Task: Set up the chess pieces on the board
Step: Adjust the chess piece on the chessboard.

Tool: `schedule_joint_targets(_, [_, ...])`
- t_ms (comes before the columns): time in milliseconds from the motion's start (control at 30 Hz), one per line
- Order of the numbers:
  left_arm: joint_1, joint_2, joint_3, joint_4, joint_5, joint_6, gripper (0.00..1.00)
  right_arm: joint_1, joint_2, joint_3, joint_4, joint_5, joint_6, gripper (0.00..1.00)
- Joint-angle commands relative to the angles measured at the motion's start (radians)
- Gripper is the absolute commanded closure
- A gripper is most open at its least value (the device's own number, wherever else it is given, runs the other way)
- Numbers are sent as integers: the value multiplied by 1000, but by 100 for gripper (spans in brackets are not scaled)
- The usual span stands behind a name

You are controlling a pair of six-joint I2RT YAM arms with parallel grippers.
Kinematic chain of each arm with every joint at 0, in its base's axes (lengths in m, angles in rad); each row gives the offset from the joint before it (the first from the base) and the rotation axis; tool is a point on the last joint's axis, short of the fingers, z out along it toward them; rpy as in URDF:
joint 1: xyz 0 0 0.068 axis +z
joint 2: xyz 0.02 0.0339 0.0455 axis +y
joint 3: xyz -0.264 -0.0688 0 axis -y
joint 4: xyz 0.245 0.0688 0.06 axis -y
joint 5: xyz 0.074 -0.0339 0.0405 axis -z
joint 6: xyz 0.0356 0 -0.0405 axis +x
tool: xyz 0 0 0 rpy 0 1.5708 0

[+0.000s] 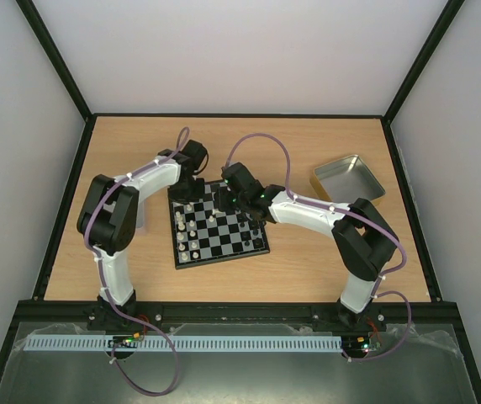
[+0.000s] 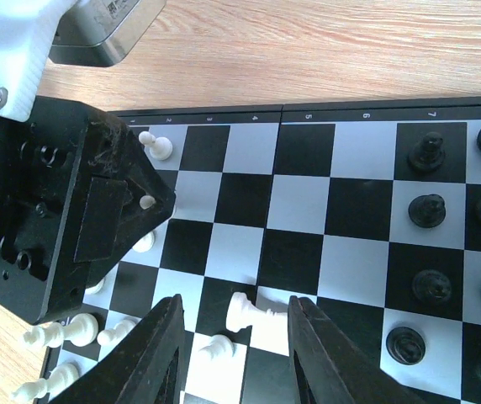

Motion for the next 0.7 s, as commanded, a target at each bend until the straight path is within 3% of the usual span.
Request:
schedule_joint_targets(0, [8,23,25,-1,-15,5,83,-5,-41,-10,10,25,3,67])
schedule_joint_targets(267, [15,16,18,-1,-50,1,94,-5,-37,-11,10,22,4,67])
schedule_joint_targets(533, [37,13,2,9,-71,-2,93,-5,-36,-14,11,21,6,67])
schedule_joint_targets(667, [37,9,1,12,-51,-2,86,-5,-35,-12,11,14,9,67])
